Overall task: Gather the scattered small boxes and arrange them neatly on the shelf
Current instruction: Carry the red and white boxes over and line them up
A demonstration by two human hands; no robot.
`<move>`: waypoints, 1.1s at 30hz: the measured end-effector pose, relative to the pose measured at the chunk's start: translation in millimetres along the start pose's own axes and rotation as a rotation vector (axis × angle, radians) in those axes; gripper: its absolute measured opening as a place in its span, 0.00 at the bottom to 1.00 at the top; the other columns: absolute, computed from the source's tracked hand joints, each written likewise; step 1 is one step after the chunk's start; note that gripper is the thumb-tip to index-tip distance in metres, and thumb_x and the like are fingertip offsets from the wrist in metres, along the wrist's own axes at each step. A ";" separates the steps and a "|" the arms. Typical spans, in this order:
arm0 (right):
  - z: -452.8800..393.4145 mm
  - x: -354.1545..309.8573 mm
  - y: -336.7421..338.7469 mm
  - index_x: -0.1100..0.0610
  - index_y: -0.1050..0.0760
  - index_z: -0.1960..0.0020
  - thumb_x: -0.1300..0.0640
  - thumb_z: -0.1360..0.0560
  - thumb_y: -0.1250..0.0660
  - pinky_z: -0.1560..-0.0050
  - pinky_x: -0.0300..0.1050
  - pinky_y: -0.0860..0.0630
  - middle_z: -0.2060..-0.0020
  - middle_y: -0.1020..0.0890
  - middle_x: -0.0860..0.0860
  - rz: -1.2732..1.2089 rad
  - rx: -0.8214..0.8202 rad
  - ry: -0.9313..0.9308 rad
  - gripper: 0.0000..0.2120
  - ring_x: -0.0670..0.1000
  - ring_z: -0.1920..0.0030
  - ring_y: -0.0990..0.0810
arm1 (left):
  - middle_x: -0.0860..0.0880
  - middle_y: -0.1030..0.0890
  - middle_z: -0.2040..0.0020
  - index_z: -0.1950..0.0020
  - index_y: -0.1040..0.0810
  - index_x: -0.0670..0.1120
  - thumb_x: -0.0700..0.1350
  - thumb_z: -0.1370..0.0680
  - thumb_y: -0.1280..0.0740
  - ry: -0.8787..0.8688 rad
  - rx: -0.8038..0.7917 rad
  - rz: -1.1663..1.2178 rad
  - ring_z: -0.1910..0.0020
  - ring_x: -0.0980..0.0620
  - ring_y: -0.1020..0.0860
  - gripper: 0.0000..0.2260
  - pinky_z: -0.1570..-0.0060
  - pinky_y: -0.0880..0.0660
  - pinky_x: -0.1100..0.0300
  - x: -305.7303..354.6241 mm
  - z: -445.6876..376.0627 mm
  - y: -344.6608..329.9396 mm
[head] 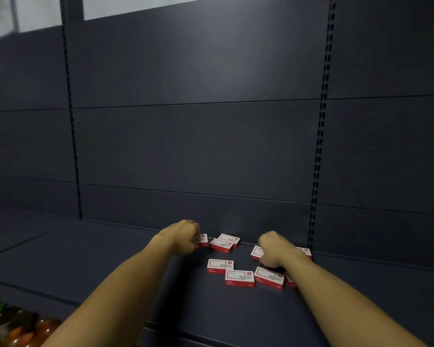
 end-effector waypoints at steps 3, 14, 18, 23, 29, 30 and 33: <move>3.7 -1.8 11.5 0.59 0.23 0.48 0.59 0.27 0.34 0.52 0.47 0.22 0.45 0.23 0.55 -0.003 0.076 0.014 0.09 0.56 0.48 0.21 | 0.51 0.26 0.47 0.49 0.26 0.50 0.46 0.25 0.31 -0.035 0.029 -0.006 0.50 0.49 0.24 0.07 0.50 0.24 0.55 3.3 -1.3 2.6; 39.8 27.6 43.3 0.59 0.25 0.37 0.59 0.27 0.34 0.41 0.50 0.26 0.42 0.25 0.55 0.108 0.266 -0.049 0.18 0.56 0.39 0.27 | 0.51 0.24 0.44 0.41 0.24 0.49 0.48 0.27 0.29 -0.183 0.086 0.001 0.51 0.51 0.23 0.15 0.49 0.21 0.54 52.0 -19.3 2.9; 65.2 46.5 41.1 0.58 0.26 0.36 0.58 0.28 0.34 0.41 0.49 0.27 0.41 0.26 0.55 0.121 0.253 -0.124 0.20 0.56 0.38 0.28 | 0.51 0.24 0.43 0.41 0.24 0.49 0.49 0.26 0.30 -0.256 0.096 -0.009 0.50 0.50 0.23 0.15 0.50 0.21 0.52 85.5 -25.1 -2.8; 101.5 75.7 36.4 0.58 0.27 0.36 0.53 0.27 0.33 0.40 0.49 0.28 0.40 0.26 0.55 0.160 0.241 -0.205 0.21 0.56 0.39 0.28 | 0.51 0.23 0.43 0.41 0.24 0.50 0.50 0.26 0.30 -0.347 0.105 -0.001 0.50 0.50 0.23 0.14 0.50 0.22 0.53 129.4 -31.1 -11.1; 151.6 121.7 35.6 0.58 0.29 0.34 0.54 0.27 0.34 0.37 0.49 0.31 0.39 0.28 0.55 0.172 0.212 -0.341 0.22 0.56 0.38 0.30 | 0.52 0.24 0.47 0.47 0.24 0.49 0.50 0.26 0.31 -0.479 0.125 0.024 0.53 0.49 0.23 0.10 0.53 0.24 0.54 196.5 -31.0 -17.7; 160.7 129.6 35.6 0.58 0.30 0.34 0.54 0.26 0.34 0.37 0.49 0.31 0.39 0.28 0.56 0.172 0.205 -0.364 0.22 0.56 0.38 0.30 | 0.52 0.24 0.48 0.47 0.24 0.49 0.49 0.26 0.31 -0.499 0.122 0.029 0.52 0.49 0.23 0.10 0.53 0.24 0.54 208.9 -30.5 -18.3; 188.8 154.2 36.2 0.58 0.30 0.34 0.54 0.26 0.34 0.37 0.49 0.31 0.38 0.28 0.56 0.164 0.193 -0.435 0.22 0.56 0.38 0.30 | 0.52 0.25 0.48 0.49 0.25 0.48 0.48 0.27 0.31 -0.557 0.113 0.044 0.53 0.48 0.24 0.08 0.55 0.25 0.55 246.7 -27.7 -20.2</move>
Point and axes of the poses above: each hand's wrist, its own z-axis away from the middle knuckle, its own y-axis out of the back of the hand, x = y × z, the point moved 6 cm from there along -z, towards the middle knuckle
